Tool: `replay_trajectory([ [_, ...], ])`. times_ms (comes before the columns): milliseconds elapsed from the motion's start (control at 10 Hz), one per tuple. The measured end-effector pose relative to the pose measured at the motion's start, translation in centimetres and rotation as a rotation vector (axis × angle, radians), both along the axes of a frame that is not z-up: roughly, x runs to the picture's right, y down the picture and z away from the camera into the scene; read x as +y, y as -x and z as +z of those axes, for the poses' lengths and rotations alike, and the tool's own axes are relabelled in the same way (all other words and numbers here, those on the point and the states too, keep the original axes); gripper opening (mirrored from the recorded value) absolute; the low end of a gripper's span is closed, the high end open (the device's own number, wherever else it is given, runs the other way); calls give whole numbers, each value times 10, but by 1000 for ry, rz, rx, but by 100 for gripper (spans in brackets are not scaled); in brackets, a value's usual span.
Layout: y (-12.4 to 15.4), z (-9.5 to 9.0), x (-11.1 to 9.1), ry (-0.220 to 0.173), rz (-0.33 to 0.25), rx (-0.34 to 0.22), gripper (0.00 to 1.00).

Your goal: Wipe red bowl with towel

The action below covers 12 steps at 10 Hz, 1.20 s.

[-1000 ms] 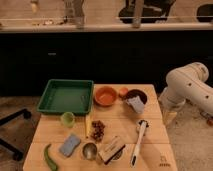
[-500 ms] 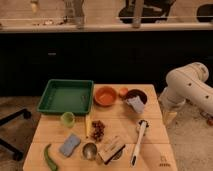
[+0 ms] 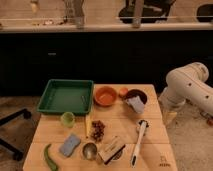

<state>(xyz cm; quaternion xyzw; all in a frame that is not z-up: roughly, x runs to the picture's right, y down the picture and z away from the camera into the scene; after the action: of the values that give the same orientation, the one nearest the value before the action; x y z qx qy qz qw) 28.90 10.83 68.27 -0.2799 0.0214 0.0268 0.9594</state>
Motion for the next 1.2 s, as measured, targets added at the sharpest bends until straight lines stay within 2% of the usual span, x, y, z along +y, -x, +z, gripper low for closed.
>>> replay_trajectory([
  [200,-14,-2,6,4,38,-22,80],
  [400,-10,1,12,17,26,-34,80],
  [600,9,9,28,45,9,-43,80],
  [800,41,18,43,67,-22,-54,80],
  [1200,74,36,47,69,-87,-68,80],
])
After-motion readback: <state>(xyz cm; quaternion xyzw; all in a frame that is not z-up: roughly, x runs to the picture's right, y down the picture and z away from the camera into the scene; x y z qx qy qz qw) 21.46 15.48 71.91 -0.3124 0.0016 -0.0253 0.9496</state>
